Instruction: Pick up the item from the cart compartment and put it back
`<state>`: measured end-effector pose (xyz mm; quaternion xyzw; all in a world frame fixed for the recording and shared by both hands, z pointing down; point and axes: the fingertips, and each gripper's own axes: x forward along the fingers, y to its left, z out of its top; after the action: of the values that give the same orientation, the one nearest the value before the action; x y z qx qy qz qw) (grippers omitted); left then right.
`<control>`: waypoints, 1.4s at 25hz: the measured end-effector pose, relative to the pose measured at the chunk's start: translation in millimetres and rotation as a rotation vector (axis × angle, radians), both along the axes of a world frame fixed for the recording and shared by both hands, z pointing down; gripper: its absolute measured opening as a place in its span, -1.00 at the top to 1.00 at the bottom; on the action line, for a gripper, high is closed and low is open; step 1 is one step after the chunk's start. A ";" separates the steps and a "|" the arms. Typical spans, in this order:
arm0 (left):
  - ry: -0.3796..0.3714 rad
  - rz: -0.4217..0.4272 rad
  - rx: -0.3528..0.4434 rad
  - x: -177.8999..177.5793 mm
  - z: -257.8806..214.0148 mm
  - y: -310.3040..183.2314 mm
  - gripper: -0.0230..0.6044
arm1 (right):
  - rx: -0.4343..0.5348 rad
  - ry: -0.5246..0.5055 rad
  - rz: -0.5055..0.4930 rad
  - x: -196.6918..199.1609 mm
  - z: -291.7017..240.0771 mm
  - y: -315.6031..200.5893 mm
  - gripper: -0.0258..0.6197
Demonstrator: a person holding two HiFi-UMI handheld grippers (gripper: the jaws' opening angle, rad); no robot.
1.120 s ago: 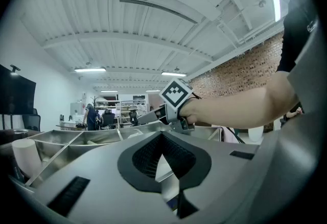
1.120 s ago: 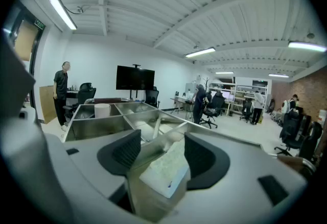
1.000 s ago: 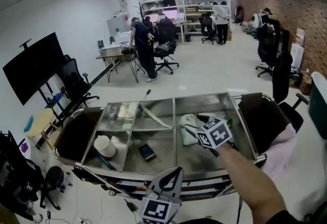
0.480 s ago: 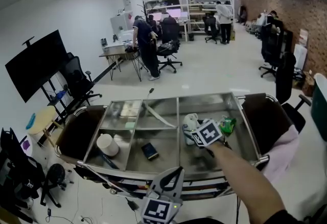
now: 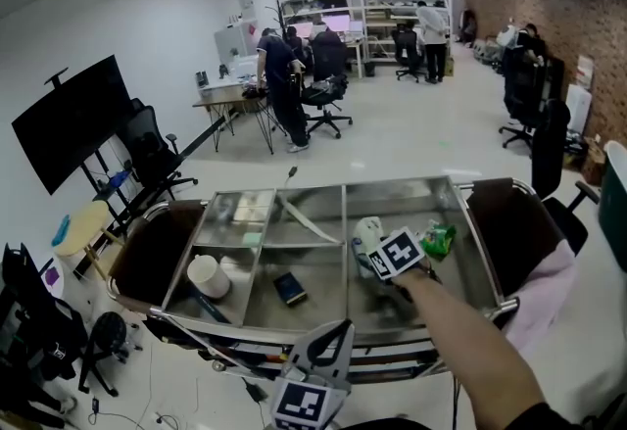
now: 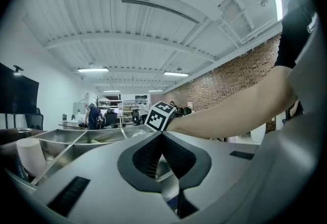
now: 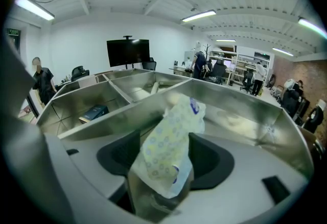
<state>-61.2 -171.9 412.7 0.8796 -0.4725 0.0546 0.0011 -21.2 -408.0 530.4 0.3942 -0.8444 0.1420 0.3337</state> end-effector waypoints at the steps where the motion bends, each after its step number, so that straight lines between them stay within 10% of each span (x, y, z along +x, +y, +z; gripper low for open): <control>1: 0.000 0.001 -0.001 -0.1 0.4 -0.3 0.93 | -0.005 0.012 0.002 0.8 1.8 0.2 0.12; 5: 0.001 0.004 -0.003 0.9 1.8 -0.2 0.93 | 0.010 0.067 0.014 8.1 5.1 0.0 0.84; 35: 0.016 0.014 0.006 8.8 -1.2 -1.4 0.93 | 0.239 -0.211 0.007 44.7 -123.9 89.9 0.86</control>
<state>-52.4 -173.3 411.5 0.8834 -0.4664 0.0460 0.0018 23.5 -318.1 406.5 0.4171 -0.8843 0.0822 0.1934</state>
